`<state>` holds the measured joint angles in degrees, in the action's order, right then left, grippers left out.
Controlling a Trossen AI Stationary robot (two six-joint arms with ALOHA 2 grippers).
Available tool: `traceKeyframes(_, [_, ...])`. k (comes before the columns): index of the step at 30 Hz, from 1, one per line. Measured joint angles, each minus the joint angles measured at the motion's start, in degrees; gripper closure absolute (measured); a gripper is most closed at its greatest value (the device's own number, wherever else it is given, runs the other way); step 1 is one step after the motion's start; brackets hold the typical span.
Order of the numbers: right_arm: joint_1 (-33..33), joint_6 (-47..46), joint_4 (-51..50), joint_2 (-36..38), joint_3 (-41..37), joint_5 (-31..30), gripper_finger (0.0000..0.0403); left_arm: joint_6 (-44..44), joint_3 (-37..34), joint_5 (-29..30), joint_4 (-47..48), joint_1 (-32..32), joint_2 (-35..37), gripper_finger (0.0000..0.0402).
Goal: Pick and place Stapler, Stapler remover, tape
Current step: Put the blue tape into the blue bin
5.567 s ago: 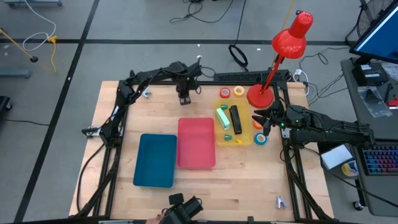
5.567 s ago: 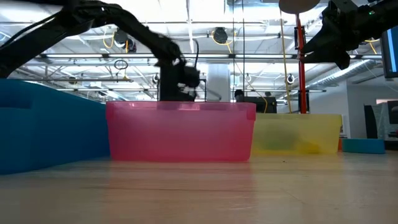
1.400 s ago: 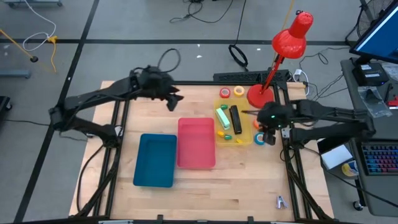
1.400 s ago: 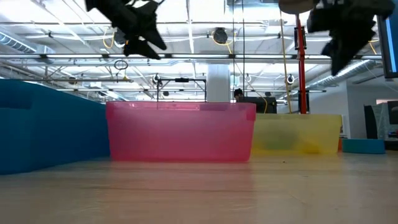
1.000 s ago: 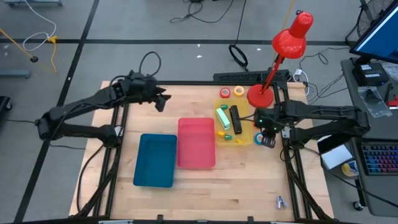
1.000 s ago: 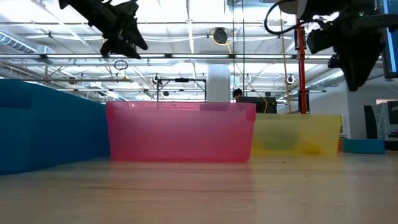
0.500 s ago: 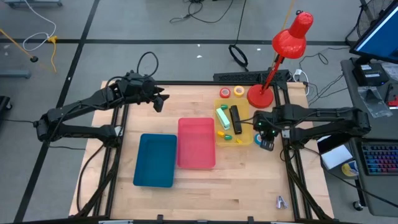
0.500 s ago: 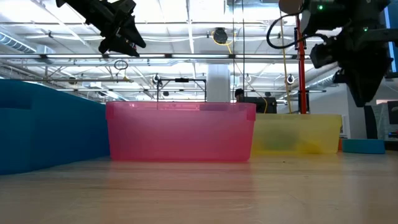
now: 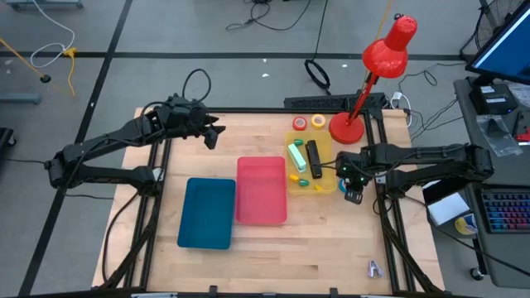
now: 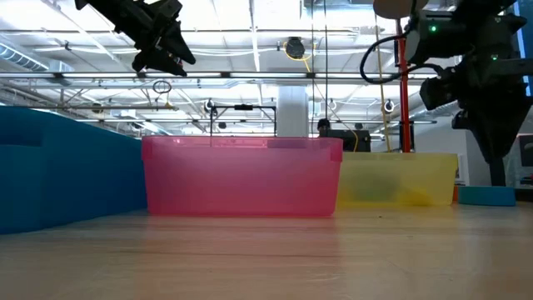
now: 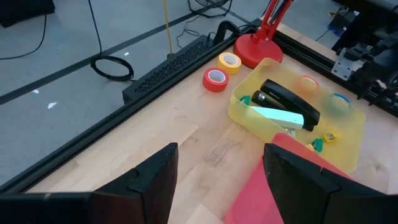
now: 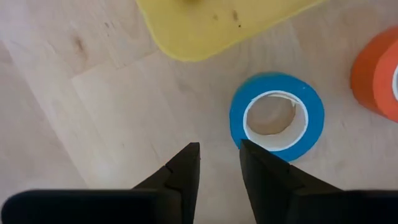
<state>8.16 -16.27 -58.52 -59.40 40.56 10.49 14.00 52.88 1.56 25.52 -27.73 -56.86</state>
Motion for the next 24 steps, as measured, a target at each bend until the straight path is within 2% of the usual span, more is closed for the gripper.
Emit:
traceKeyframes(7, [0.0,-1.4,-0.8,0.0,-0.5,-7.7,0.0257,-0.2,0.0,0.0,0.6,0.0,0.0,0.0167])
traceKeyframes(17, [0.0,-3.4,0.7,0.0,-0.5,-7.4,0.0254,-0.2,0.0,-0.2,1.4,0.0,0.0,0.0167])
traceKeyframes(24, [0.0,0.9,1.9,0.0,-0.7,-7.3,0.0197,-0.4,0.0,-0.2,1.4,0.0,0.0,0.0167])
